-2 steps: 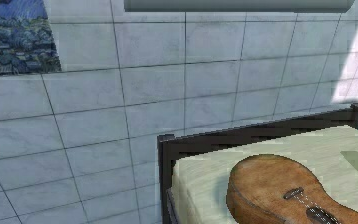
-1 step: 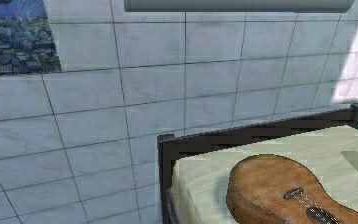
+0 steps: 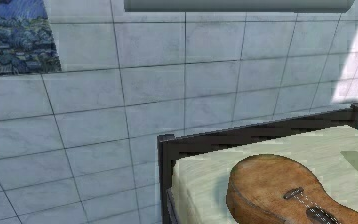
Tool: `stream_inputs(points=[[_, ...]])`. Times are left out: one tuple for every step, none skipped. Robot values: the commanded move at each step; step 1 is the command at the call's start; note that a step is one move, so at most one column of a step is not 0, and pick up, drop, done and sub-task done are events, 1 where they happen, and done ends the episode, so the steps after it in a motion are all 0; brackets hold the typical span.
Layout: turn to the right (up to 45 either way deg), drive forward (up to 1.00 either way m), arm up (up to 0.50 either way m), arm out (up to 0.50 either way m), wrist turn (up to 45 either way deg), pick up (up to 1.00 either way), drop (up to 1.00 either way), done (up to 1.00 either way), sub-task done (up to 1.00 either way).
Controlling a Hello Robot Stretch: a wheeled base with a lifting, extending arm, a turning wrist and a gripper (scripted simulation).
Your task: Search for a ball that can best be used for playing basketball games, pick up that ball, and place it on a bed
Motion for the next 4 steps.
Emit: stream_inputs(points=[[0.0, 0.00, -0.32, 0.00, 0.0, 0.00, 0.00, 0.00, 0.00], [0.0, 0.00, 0.00, 0.00, 0.0, 0.00, 1.00, 0.00, 0.00], [0.0, 0.00, 0.10, 0.00, 0.0, 0.00, 0.00, 0.00, 0.00], [0.0, 0.00, 0.00, -0.08, 0.0, 0.00, 0.00, 0.00, 0.00]])
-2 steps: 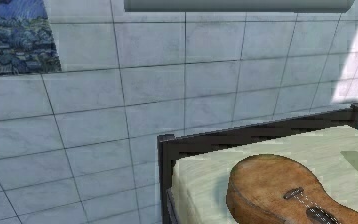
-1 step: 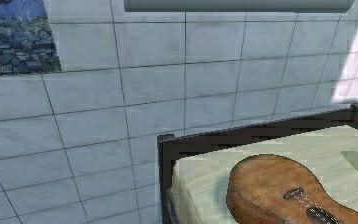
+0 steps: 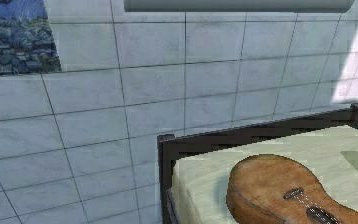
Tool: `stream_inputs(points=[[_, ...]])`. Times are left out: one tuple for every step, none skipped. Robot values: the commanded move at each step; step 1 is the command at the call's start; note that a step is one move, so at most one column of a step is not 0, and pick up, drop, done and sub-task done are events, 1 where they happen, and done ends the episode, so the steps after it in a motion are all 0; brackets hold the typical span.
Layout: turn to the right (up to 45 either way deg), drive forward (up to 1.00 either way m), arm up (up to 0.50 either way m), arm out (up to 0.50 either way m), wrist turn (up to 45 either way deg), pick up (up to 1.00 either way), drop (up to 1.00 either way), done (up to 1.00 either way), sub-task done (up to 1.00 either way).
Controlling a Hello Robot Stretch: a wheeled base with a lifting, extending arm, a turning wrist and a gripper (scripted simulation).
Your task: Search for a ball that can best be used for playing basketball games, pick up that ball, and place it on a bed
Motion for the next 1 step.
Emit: stream_inputs(points=[[0.0, 0.00, 0.00, 0.00, 0.0, 0.00, 0.00, 1.00, 0.00]])
